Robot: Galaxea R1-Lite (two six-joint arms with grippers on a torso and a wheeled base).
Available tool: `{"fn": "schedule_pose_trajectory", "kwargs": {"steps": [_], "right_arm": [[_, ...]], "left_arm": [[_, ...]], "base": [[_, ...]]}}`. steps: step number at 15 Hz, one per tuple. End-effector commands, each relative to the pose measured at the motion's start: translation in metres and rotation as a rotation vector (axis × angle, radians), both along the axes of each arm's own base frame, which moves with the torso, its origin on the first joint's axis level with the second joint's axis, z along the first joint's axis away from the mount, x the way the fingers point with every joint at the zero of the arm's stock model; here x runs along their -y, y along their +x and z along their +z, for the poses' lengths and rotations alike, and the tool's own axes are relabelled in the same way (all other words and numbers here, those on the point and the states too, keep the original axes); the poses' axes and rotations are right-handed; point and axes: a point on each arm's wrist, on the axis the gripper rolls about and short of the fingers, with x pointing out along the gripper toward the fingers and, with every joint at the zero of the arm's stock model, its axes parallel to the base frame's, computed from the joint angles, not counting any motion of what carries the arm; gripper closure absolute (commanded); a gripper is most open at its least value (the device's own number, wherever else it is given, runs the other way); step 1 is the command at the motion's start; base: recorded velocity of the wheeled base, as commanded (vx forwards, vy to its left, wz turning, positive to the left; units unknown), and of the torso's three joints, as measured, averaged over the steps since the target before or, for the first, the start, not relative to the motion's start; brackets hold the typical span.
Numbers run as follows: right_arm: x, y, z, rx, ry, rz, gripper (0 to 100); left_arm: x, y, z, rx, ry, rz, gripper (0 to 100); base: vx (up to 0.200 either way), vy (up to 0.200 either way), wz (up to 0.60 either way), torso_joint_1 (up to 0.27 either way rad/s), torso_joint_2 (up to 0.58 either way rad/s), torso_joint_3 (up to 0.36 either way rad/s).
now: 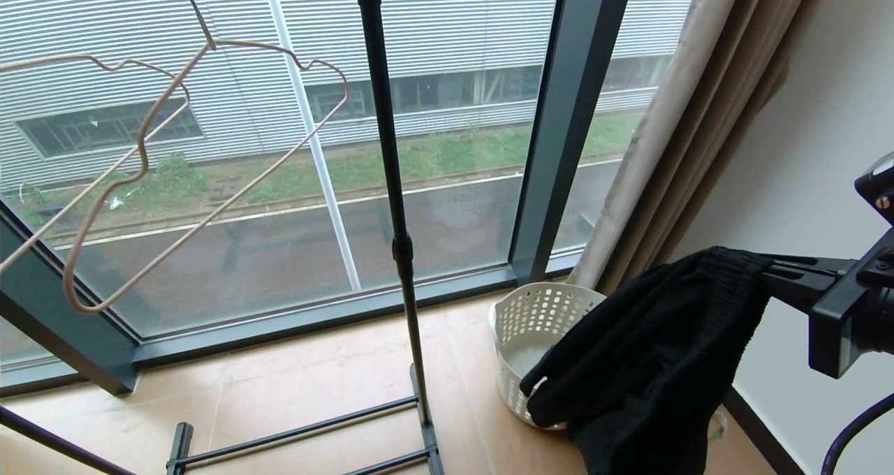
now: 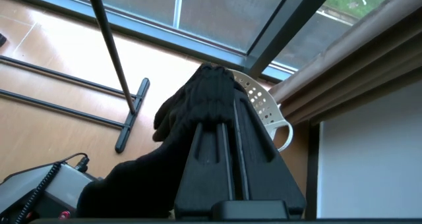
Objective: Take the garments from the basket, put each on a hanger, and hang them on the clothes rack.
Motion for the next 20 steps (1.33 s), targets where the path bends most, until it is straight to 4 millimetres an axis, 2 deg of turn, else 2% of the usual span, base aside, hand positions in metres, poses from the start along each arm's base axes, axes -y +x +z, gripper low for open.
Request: {"fn": "schedule_pose_trajectory", "kwargs": {"steps": [1, 8, 13, 20], "right_arm": [[-0.0004, 0.0007, -0.0004, -0.002, -0.002, 0.0, 100], [-0.0003, 0.0006, -0.0017, -0.006, -0.004, 0.0, 100], [-0.0001, 0.0001, -0.0025, -0.008, -0.007, -0.001, 100], [0.0013, -0.0023, -0.0026, -0.003, -0.007, 0.002, 100]], "left_arm": [[0.0, 0.0001, 0.0, -0.001, 0.0, 0.0, 0], [0.0, 0.0001, 0.0, -0.001, 0.0, 0.0, 0], [0.0, 0.0001, 0.0, -0.001, 0.0, 0.002, 0], [0.0, 0.0001, 0.0, -0.001, 0.0, 0.002, 0]], "base": [[0.0, 0.0, 0.0, 0.232, -0.53, -0.076], [0.0, 0.0, 0.0, 0.251, -0.54, -0.092], [0.0, 0.0, 0.0, 0.281, -0.58, -0.247], [0.0, 0.0, 0.0, 0.195, -0.39, -0.199]]}}
